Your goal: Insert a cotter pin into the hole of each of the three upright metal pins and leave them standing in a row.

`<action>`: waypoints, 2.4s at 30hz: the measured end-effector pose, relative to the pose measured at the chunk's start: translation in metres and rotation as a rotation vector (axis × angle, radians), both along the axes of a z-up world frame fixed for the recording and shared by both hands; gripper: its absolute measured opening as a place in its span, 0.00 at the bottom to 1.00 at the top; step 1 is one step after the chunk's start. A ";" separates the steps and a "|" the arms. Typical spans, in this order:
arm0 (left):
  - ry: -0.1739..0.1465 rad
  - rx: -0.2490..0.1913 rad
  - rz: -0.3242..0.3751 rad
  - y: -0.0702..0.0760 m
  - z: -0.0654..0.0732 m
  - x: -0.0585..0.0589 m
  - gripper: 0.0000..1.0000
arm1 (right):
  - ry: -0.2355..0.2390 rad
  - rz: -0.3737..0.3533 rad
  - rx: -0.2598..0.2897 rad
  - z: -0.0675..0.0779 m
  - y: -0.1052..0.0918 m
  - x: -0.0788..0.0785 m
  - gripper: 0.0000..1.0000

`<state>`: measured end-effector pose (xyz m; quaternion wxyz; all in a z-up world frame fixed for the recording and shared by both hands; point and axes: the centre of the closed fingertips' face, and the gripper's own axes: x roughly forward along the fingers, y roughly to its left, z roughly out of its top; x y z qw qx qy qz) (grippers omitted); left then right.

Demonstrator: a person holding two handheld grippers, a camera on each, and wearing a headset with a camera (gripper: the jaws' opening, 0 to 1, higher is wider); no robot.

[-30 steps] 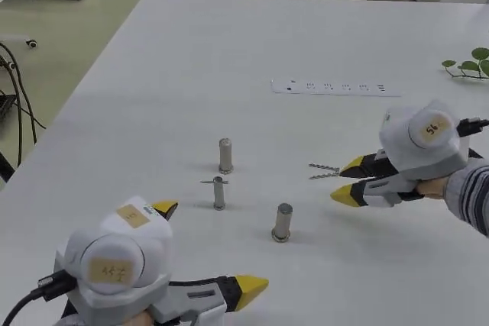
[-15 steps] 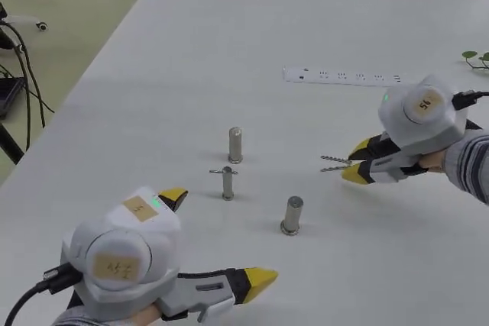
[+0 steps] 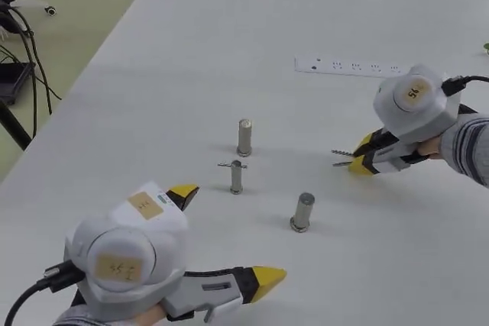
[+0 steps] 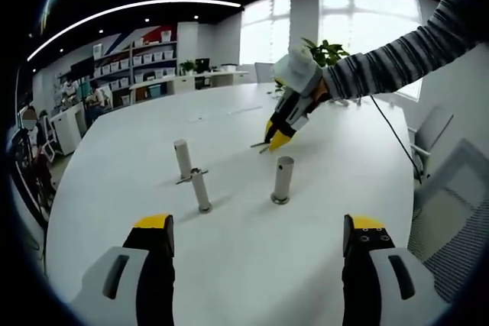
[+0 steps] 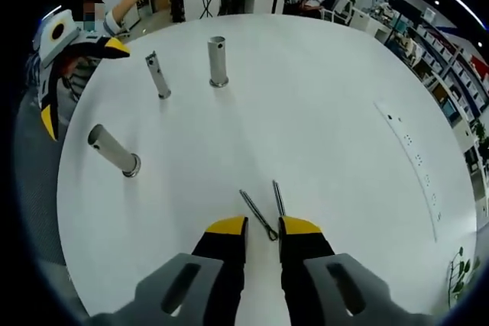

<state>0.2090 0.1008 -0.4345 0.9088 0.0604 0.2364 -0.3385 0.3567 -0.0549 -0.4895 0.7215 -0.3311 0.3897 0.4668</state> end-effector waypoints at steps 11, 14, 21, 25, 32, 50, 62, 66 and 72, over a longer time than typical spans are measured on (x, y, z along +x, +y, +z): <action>0.003 0.006 0.001 0.002 -0.002 0.000 0.90 | 0.071 -0.003 -0.022 -0.001 -0.002 -0.004 0.05; 0.003 0.007 0.001 0.001 -0.002 0.000 0.90 | 0.079 0.013 -0.030 -0.001 -0.002 -0.005 0.03; 0.010 0.009 -0.004 0.001 -0.002 -0.001 0.88 | 0.073 0.045 -0.062 -0.003 -0.002 -0.006 0.00; 0.016 0.011 -0.006 0.001 -0.003 -0.002 0.88 | 0.061 0.054 -0.060 -0.002 -0.002 -0.006 0.00; 0.025 0.012 -0.017 0.000 -0.004 -0.003 0.86 | 0.040 0.040 -0.039 -0.002 -0.005 -0.009 0.00; 0.036 -0.039 -0.042 -0.011 0.008 -0.006 0.77 | -0.063 0.050 0.051 0.036 -0.006 -0.033 0.00; 0.083 -0.120 -0.064 -0.026 0.016 -0.011 0.65 | -0.133 0.177 0.022 0.048 0.000 -0.067 0.00; 0.086 -0.133 -0.078 -0.032 0.019 -0.012 0.64 | -0.152 0.220 0.023 0.051 0.005 -0.079 0.00; 0.102 -0.171 -0.095 -0.042 0.024 -0.015 0.59 | -0.168 0.266 0.032 0.053 0.012 -0.094 0.00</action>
